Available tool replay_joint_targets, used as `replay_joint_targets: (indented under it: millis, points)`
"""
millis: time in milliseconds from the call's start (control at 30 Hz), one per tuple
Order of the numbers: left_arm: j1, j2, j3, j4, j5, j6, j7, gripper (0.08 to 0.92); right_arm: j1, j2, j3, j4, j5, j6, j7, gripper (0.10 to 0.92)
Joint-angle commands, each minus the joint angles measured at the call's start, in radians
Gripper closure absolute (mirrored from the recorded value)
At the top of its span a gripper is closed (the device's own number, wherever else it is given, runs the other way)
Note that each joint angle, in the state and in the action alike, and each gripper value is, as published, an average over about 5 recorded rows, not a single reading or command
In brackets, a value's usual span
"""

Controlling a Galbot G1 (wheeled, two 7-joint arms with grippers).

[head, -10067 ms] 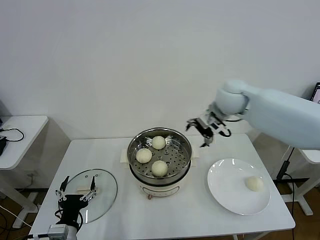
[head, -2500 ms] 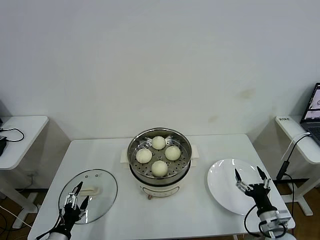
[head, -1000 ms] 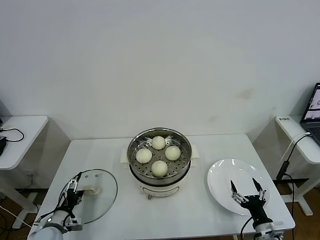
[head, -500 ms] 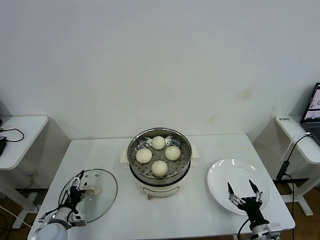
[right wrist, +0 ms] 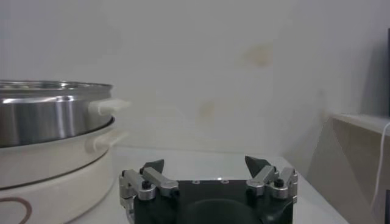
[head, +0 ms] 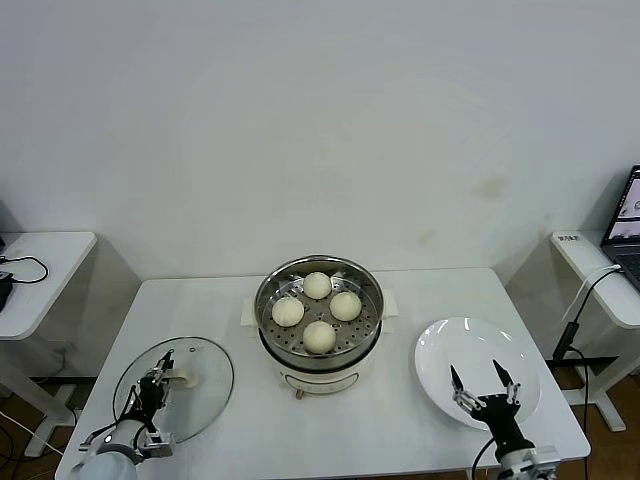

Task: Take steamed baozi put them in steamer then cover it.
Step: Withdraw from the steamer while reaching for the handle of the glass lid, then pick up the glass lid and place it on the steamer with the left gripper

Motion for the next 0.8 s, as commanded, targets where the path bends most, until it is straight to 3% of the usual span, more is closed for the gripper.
replay_joint_targets:
  millis: [33,233,800]
  points:
    - [0.012,0.003,-0.009,-0.025,-0.060,-0.012,-0.072,0.727,-0.002,-0.001,-0.006,0.003,-0.004,0.002,0.001,0.202]
    - [0.038,0.028,-0.047,-0.085,-0.096,-0.018,-0.100,0.856,-0.005,-0.002,-0.011,0.004,-0.007,0.004,0.001,0.203]
    - [0.118,0.164,-0.203,-0.414,-0.190,0.129,0.088,0.859,-0.007,-0.004,-0.020,0.013,-0.022,0.002,-0.010,0.202]
